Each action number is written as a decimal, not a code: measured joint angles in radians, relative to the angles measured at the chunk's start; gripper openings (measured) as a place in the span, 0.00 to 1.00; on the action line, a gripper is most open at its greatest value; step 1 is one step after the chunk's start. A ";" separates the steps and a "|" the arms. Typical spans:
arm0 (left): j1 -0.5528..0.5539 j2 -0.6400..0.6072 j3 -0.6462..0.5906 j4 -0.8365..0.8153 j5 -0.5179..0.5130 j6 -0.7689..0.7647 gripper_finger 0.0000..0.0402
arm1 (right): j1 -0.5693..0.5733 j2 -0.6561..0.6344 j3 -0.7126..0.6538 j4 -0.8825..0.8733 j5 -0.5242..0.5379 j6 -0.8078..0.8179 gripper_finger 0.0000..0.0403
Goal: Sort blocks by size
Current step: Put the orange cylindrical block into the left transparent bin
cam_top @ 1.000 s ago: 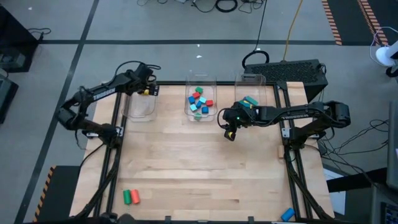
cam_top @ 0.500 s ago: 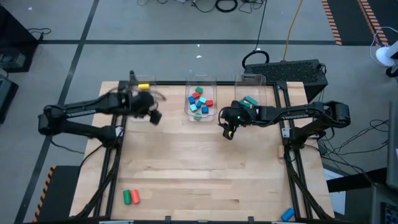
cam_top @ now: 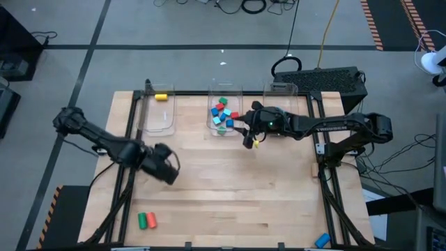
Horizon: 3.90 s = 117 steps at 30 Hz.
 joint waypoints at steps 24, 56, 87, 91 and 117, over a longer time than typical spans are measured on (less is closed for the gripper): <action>-0.419 0.272 -0.001 0.331 0.410 -0.008 0.79 | -0.023 0.000 0.078 0.059 -0.003 -0.101 0.42; -0.446 0.496 -0.001 0.218 0.279 1.201 0.72 | -0.022 0.000 0.078 -0.009 -0.004 -0.072 0.42; -0.380 0.471 0.000 0.649 0.207 -0.559 0.71 | -0.011 0.000 0.078 -0.063 -0.006 0.011 0.42; -0.380 0.609 0.032 0.800 0.233 -0.583 0.71 | -0.004 0.000 0.078 -0.100 -0.008 0.003 0.42; -0.398 0.780 0.189 0.539 0.247 -0.661 0.55 | 0.072 -0.013 0.078 -0.056 -0.001 0.038 0.42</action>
